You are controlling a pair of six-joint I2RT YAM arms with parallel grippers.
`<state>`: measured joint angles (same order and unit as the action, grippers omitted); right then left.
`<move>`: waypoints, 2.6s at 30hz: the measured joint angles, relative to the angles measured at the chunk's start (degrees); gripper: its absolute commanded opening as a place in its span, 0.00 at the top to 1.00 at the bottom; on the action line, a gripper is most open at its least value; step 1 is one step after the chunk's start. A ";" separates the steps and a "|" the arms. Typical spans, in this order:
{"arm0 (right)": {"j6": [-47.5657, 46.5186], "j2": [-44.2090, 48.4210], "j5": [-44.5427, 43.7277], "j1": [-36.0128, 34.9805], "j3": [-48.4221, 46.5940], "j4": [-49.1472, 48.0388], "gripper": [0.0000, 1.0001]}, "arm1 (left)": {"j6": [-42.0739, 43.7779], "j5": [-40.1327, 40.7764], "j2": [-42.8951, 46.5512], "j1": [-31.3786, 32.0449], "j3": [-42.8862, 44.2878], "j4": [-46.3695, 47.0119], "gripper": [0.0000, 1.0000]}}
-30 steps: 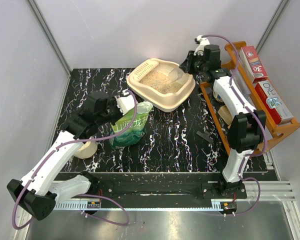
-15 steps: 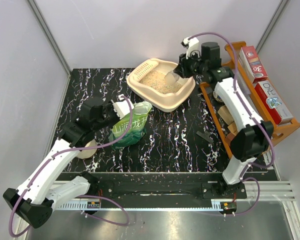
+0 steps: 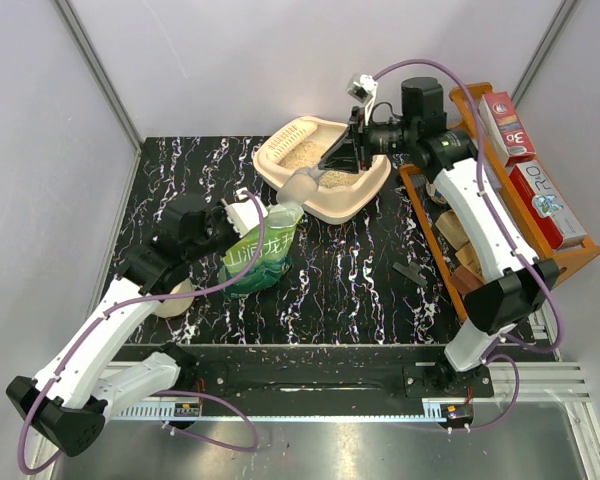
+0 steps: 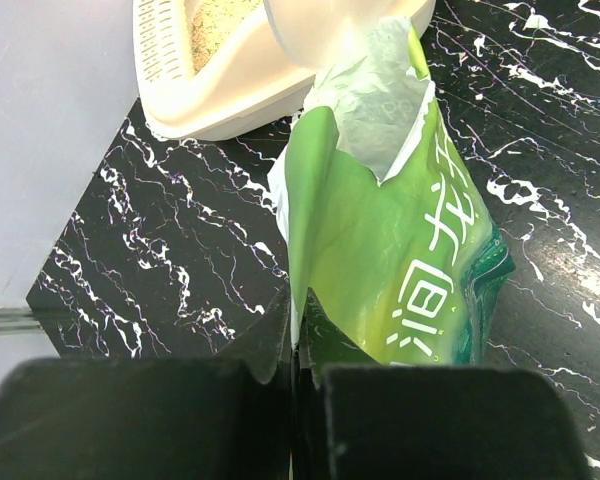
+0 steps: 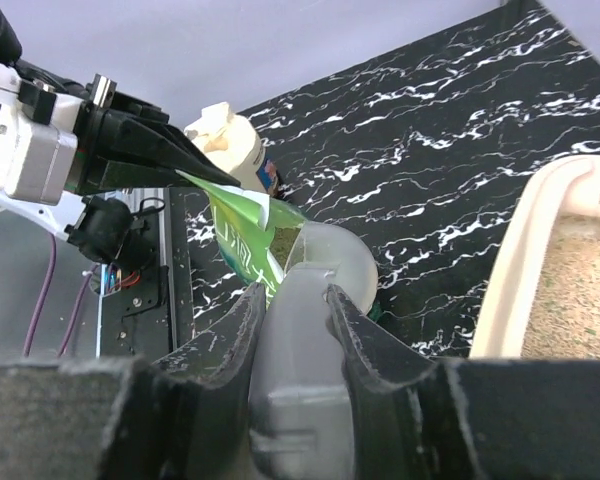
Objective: Fill the litter box with clean litter
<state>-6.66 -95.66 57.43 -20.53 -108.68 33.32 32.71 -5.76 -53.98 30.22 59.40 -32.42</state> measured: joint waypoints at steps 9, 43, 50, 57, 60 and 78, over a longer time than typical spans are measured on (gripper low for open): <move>-7.54 -8.35 0.66 -6.62 -1.38 4.59 1.00 | -0.22 0.22 0.72 -0.61 -0.22 0.02 1.00; 23.04 -16.39 -34.23 -20.68 13.16 -10.14 1.00 | -8.61 -0.44 0.94 -1.49 -2.97 4.31 1.00; 33.59 -17.64 -26.64 -18.12 16.06 -16.85 1.00 | -9.49 -0.35 0.09 -1.49 -2.97 5.49 1.00; 50.27 -19.65 -12.13 -12.24 21.14 -31.01 1.00 | -9.11 -0.09 -1.33 -1.49 -2.75 6.54 1.00; 57.51 -20.92 -6.99 -9.84 23.21 -37.64 1.00 | -8.76 0.22 -1.99 -1.49 -2.34 6.45 1.00; 72.72 -21.40 8.55 2.89 24.09 -48.92 1.00 | -6.54 -0.33 -1.77 -1.60 -1.70 5.07 0.99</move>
<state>66.06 -117.05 65.98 -17.65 -84.60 -15.59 26.17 -6.09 -55.75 28.62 57.69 -27.35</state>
